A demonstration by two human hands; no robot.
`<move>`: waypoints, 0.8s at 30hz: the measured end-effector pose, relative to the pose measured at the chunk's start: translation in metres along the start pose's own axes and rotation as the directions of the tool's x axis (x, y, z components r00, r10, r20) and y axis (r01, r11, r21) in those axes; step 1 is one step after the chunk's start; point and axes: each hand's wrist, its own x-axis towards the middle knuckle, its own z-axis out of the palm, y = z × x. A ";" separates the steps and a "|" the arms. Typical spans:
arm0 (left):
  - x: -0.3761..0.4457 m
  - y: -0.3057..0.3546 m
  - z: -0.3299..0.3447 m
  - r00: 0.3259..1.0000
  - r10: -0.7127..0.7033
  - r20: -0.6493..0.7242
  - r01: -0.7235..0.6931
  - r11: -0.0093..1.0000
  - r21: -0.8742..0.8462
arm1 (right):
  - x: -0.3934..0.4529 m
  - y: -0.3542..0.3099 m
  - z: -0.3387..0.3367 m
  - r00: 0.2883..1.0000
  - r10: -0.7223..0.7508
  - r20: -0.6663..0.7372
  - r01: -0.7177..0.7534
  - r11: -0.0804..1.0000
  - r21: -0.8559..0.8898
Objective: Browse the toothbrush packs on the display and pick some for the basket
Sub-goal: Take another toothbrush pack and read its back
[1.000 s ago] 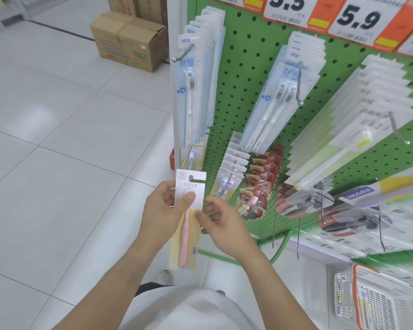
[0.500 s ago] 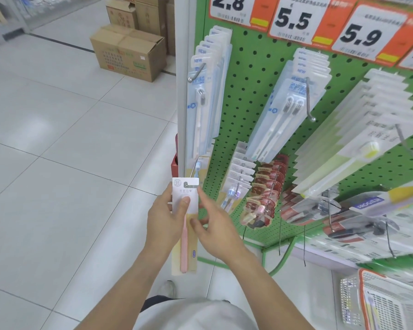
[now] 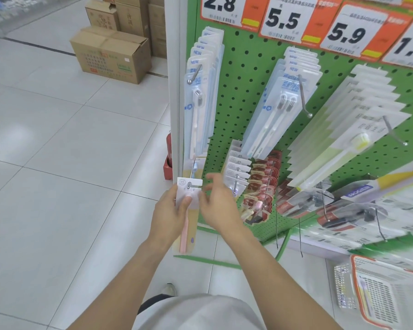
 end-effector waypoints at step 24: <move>0.130 0.026 -0.029 0.987 0.029 0.159 -0.034 0.999 0.029 | 0.021 -0.013 0.019 0.985 0.036 -0.170 -0.053 0.994 -0.095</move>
